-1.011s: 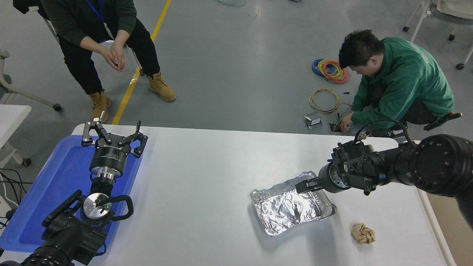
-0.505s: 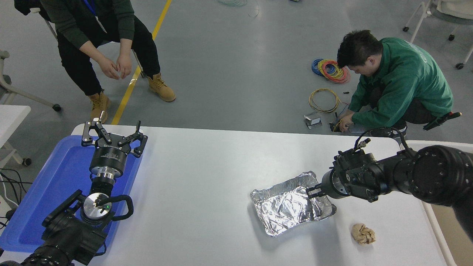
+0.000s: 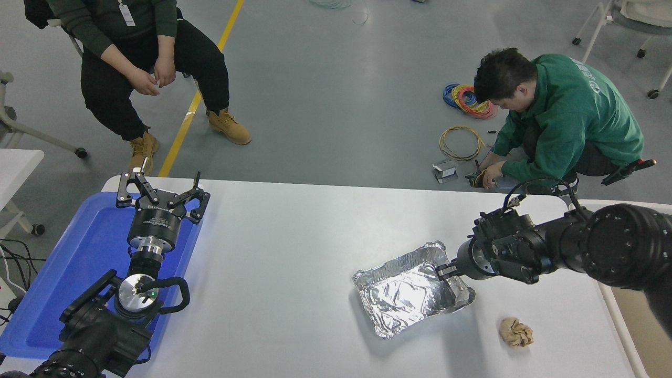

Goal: Pick up foil plate and place in dustbin

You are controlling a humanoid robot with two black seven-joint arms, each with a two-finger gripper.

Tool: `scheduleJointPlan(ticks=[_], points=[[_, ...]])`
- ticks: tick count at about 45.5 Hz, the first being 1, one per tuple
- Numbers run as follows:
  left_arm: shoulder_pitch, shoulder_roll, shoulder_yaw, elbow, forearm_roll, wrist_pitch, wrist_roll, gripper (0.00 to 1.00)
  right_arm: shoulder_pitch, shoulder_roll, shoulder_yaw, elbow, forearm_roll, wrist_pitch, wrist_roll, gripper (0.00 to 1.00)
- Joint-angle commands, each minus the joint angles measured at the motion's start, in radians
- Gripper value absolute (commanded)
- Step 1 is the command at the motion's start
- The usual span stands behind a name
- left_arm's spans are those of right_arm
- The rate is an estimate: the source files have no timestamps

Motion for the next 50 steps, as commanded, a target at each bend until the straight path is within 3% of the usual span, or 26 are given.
scheduleJointPlan(ticks=[1, 27, 50], points=[[0.0, 0.001, 0.0, 0.0, 0.0, 0.0, 0.0, 1.0, 0.127, -0.08, 0.012, 0.102, 0.002, 0.05, 0.033, 0.0], [0.0, 0.0, -0.002, 0.0, 0.0, 0.0, 0.0, 1.0, 0.675, -0.39, 0.016, 0.471, -0.006, 0.289, 0.052, 0.0], [0.0, 0.0, -0.002, 0.0, 0.0, 0.0, 0.0, 1.0, 1.057, -0.438, 0.028, 0.646, -0.006, 0.47, 0.05, 0.0]])
